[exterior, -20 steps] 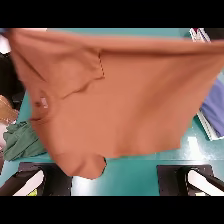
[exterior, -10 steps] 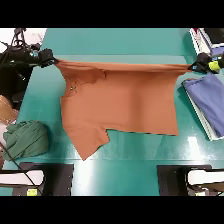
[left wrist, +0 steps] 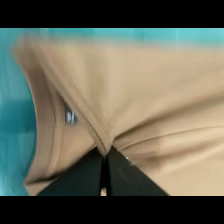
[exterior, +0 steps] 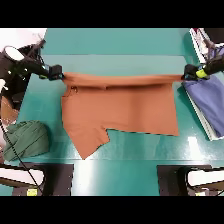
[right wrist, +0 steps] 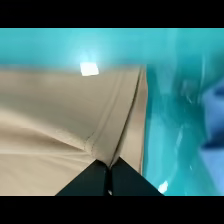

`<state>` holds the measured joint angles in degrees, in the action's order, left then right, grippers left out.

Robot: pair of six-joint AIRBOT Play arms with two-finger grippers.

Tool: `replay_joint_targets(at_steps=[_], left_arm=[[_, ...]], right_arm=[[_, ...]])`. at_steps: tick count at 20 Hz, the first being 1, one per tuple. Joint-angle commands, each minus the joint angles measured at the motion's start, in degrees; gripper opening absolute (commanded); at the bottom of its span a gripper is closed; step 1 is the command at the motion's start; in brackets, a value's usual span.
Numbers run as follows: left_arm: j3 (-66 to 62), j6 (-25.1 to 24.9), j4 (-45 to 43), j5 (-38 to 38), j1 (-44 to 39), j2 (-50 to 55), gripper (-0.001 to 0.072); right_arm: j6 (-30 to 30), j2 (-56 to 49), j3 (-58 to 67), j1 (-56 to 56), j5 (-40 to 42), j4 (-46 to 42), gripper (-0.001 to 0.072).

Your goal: Fold the shirts.

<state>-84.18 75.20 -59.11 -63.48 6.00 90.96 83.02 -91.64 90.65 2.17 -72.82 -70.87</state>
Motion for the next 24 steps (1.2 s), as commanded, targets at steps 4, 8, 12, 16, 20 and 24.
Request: replay_joint_targets(at_steps=[4,8,12,16,20,24], left_arm=[[9.3,2.8,-1.6,2.1,-1.1,0.2,0.0255],[9.1,4.3,-3.2,-1.9,-0.3,-2.3,0.0483],[15.3,5.2,-14.3,-8.3,1.4,-13.0,0.0484],[35.0,5.9,-10.8,-9.1,1.5,-27.1,0.0484],[52.0,5.9,-1.4,-6.3,1.5,-35.2,0.0484],[59.3,4.6,6.5,-0.5,1.5,-35.8,0.0484]], right_arm=[[2.3,5.1,-15.2,-1.0,5.1,-2.1,0.004],[2.6,7.9,-16.1,-1.0,2.8,-2.2,0.0363],[2.4,17.8,-19.6,0.3,0.3,-2.1,0.0363],[2.4,26.9,-26.8,0.4,1.4,-2.1,0.0363],[2.4,31.0,-30.5,0.3,2.3,-2.1,0.0363],[1.8,32.5,-30.5,0.3,2.4,-0.6,0.0363]])
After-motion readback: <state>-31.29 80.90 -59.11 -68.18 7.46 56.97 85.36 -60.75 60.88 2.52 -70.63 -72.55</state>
